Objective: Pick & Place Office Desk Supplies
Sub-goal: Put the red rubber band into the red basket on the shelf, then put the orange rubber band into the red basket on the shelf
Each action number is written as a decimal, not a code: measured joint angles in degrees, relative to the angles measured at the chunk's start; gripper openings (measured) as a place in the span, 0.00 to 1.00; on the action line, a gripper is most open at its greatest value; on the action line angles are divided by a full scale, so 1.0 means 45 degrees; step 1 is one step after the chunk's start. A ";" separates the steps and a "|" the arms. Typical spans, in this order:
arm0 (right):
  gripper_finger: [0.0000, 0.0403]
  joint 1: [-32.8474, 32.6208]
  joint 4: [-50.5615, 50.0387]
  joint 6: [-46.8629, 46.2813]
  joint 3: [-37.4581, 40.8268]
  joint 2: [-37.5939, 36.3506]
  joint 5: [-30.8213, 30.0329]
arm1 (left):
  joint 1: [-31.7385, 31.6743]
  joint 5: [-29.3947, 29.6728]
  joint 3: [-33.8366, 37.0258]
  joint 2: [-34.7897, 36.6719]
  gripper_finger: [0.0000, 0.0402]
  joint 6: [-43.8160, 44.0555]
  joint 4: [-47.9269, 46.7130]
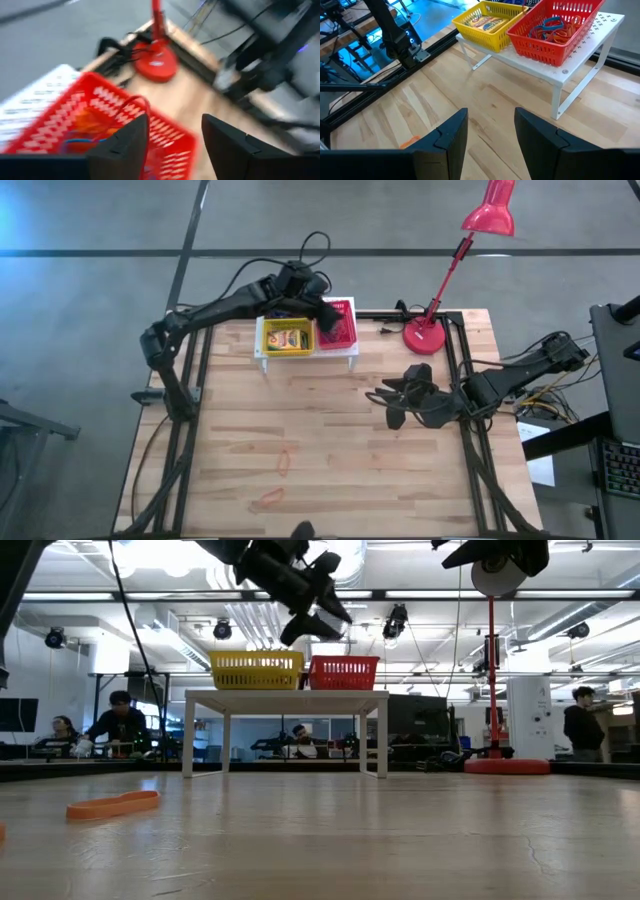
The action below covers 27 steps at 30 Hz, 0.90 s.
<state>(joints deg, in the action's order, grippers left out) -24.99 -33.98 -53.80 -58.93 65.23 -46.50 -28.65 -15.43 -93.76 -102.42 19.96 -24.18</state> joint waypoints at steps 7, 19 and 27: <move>0.39 0.0000 0.0019 -0.0049 0.0003 0.0000 0.0063 | -0.0013 0.0257 -0.0632 -0.0709 0.49 -0.3115 -0.2307; 0.39 -0.0005 0.0093 -0.0053 -0.0021 0.0000 0.0116 | 0.0844 0.4912 -0.2615 -0.1155 0.50 -0.7339 -0.3584; 0.39 0.0000 0.0077 -0.0049 0.0003 0.0000 0.0106 | 0.0855 0.4864 -0.3677 -0.1682 0.57 -0.6835 -0.5142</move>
<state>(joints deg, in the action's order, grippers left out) -24.99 -33.63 -54.02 -58.92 65.23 -46.02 -24.80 6.46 -110.31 -110.00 -10.79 -47.32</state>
